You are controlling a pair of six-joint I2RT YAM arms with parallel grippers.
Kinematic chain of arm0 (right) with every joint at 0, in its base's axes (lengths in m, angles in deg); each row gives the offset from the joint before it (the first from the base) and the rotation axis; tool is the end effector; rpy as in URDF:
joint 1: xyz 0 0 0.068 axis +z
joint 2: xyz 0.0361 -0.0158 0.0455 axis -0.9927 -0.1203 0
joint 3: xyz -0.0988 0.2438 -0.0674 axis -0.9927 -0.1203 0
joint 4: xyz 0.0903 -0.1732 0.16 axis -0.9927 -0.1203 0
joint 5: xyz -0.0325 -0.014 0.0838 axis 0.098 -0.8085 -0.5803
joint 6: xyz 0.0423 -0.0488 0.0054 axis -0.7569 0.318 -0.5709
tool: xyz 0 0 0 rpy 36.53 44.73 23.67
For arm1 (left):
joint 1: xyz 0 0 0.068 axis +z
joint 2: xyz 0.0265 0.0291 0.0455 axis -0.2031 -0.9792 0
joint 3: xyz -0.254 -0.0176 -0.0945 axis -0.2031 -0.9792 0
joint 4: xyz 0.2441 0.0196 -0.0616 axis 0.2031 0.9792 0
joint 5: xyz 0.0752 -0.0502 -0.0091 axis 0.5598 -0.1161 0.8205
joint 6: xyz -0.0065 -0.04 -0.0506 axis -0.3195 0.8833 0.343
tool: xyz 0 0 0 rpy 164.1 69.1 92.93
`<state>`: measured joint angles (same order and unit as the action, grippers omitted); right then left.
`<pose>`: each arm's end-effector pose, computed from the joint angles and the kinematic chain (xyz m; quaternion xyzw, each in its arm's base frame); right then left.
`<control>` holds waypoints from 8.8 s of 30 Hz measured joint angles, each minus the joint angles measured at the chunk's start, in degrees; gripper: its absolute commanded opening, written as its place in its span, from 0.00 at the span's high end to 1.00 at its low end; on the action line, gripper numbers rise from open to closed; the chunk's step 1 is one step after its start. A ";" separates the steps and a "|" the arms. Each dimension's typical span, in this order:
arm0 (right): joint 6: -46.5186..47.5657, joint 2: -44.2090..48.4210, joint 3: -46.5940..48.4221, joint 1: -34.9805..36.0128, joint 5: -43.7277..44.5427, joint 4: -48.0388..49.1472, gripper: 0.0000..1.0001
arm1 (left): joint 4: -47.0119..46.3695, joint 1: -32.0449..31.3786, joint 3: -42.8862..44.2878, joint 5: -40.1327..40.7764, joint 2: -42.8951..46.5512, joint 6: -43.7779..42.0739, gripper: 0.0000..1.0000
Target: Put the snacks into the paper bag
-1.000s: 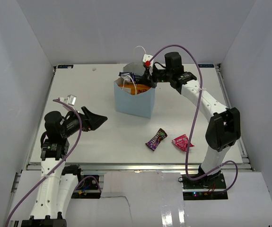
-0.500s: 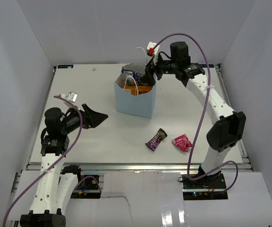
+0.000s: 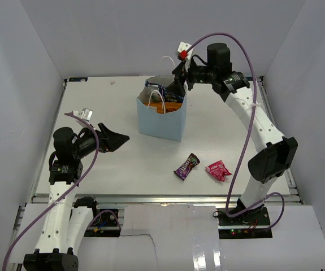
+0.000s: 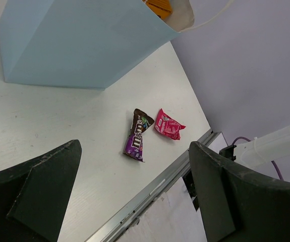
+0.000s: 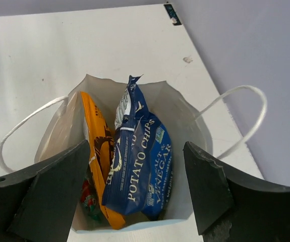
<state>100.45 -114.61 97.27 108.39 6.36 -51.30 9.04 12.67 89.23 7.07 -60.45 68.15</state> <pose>0.3448 0.1984 0.4431 -0.4992 0.5876 0.2685 0.5774 0.1585 -0.0339 0.3108 0.0138 0.7684 -0.4532 0.4517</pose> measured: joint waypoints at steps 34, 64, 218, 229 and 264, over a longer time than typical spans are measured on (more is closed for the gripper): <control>11.19 -17.57 10.23 6.60 11.74 -15.19 0.92 | -3.02 0.00 -0.02 -0.59 -3.58 0.42 0.02; 8.37 -14.43 18.10 3.63 8.87 -21.75 0.31 | -4.28 0.00 4.55 -1.29 -5.22 1.90 0.02; 44.78 22.25 -37.97 -15.43 -3.82 -33.35 0.92 | 0.72 -32.61 5.49 47.74 -9.14 -2.97 0.02; 9.16 10.51 -3.74 -5.03 -5.11 -10.49 0.92 | -1.49 -32.61 5.51 45.72 -10.80 -2.99 0.02; -16.63 31.01 -37.40 -19.74 31.56 -2.10 0.10 | -1.46 -32.61 5.14 44.11 -7.69 -4.68 0.02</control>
<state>83.81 -83.60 59.87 88.65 37.92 -53.39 7.58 -19.94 94.36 51.18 -68.15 63.47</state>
